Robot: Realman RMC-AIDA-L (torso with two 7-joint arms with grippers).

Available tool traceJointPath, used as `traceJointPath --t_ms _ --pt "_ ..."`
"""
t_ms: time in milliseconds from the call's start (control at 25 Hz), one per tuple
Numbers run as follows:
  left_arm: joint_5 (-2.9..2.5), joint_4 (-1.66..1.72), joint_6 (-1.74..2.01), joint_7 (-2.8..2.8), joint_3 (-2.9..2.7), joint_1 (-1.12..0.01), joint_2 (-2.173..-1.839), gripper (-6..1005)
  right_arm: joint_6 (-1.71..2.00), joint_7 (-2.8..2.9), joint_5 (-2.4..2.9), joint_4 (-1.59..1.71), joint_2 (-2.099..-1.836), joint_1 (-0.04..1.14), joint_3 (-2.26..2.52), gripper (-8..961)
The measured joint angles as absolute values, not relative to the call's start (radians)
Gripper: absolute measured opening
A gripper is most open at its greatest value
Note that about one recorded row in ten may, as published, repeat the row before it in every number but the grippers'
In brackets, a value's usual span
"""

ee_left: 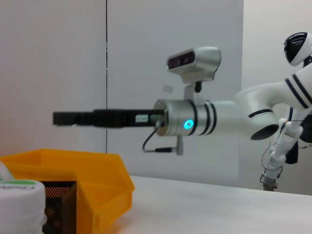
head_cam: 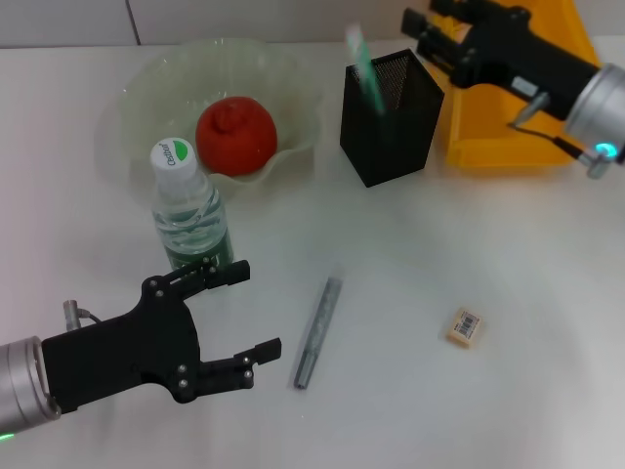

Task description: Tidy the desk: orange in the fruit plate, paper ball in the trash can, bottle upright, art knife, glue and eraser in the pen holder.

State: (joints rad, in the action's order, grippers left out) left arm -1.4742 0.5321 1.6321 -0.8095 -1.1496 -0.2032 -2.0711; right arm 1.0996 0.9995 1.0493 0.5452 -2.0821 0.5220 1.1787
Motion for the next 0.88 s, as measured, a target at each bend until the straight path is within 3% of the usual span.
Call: traceJointPath --t_ms 120,160,320,440,600,880 --pt "-1.474 0.532 1.632 -0.812 -1.149 -0.205 -2.07 861 1.123 1.231 1.147 0.751 -2.08 0.423 1.192 412" --pt "-1.474 0.532 1.632 -0.812 -1.149 -0.205 -2.07 861 1.145 1.495 1.315 0.969 -2.081 0.346 1.184 440" --pt "-1.475 0.532 1.633 -0.814 -1.148 -0.206 -2.069 861 1.274 1.933 1.662 1.258 -2.083 0.312 1.137 593" --pt "-1.476 0.532 1.633 -0.814 -1.148 -0.21 -2.069 861 1.563 2.296 2.059 1.446 -2.079 0.383 1.101 736" --pt "-1.476 0.532 1.63 -0.815 -1.15 -0.214 -2.071 861 1.762 2.464 2.336 1.5 -2.081 0.471 1.164 755" --pt "-1.476 0.532 1.634 -0.815 -1.148 -0.215 -2.07 861 1.753 2.582 2.53 1.466 -2.083 0.537 1.459 770"
